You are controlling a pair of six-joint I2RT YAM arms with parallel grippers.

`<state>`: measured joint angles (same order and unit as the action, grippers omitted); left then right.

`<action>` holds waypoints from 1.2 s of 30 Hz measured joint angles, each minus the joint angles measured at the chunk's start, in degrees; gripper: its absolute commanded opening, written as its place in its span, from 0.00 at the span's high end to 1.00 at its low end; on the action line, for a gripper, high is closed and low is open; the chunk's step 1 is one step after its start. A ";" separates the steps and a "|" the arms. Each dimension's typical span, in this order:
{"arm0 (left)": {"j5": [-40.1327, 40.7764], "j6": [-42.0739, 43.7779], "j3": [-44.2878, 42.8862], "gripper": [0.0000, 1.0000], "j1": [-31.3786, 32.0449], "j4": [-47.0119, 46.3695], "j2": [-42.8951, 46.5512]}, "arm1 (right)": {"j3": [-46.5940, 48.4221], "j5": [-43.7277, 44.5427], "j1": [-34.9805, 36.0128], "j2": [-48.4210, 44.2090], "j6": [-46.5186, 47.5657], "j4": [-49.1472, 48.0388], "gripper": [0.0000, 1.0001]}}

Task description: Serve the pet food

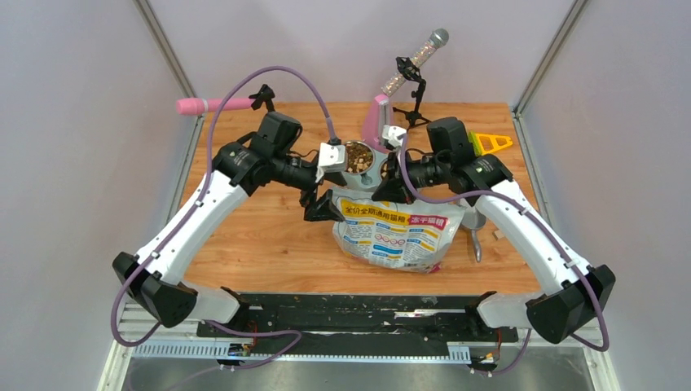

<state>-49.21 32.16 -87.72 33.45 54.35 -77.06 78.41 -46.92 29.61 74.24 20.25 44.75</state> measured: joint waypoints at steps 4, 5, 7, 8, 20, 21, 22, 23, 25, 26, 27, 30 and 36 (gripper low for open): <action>-1.97 1.60 0.00 0.00 1.49 1.27 -2.45 | 0.02 -1.99 1.05 1.77 -1.46 -2.69 1.00; -2.14 1.92 0.02 0.00 1.88 1.16 -2.80 | 0.07 -2.51 1.44 2.27 -1.79 -3.41 1.00; -2.25 2.64 0.28 0.04 2.49 0.83 -3.06 | 0.31 -3.17 2.10 3.17 -2.47 -4.79 1.00; -2.23 3.19 0.72 0.16 2.64 0.37 -3.06 | 0.44 -3.23 2.36 3.56 -3.04 -5.51 1.00; 7.52 6.60 5.03 1.00 4.00 -6.78 -1.07 | 1.95 0.13 4.00 4.31 -6.91 -4.11 0.93; 9.01 5.99 5.77 1.00 4.35 -7.74 -0.37 | 2.40 0.90 4.15 4.31 -6.58 -3.19 0.92; 10.27 5.38 6.38 1.00 4.68 -8.39 0.31 | 2.86 1.51 4.31 4.31 -6.14 -2.27 0.92; 11.72 4.72 7.13 1.00 4.98 -8.98 1.03 | 3.39 2.25 4.35 4.24 -5.53 -1.09 0.91; 14.80 3.65 8.46 1.00 5.31 -9.33 2.58 | 4.31 4.57 4.35 3.67 -4.70 1.31 0.92; 15.98 3.21 8.94 1.00 5.44 -9.46 3.21 | 4.57 6.03 4.35 3.10 -4.50 2.43 0.92; 17.05 2.75 9.31 1.00 5.57 -9.68 3.67 | 4.68 7.17 4.35 2.60 -4.39 3.17 0.92; 19.41 1.60 10.19 1.00 5.68 -10.12 4.92 | 5.35 10.49 4.35 1.46 -4.07 5.64 1.00; 20.20 0.52 11.37 1.00 5.64 -11.74 6.23 | 5.31 12.55 4.50 0.59 -4.13 5.97 0.97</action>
<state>-29.02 32.69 -76.36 39.09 42.61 -70.83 83.72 -34.37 34.11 74.83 16.12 50.72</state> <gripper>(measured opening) 0.008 0.019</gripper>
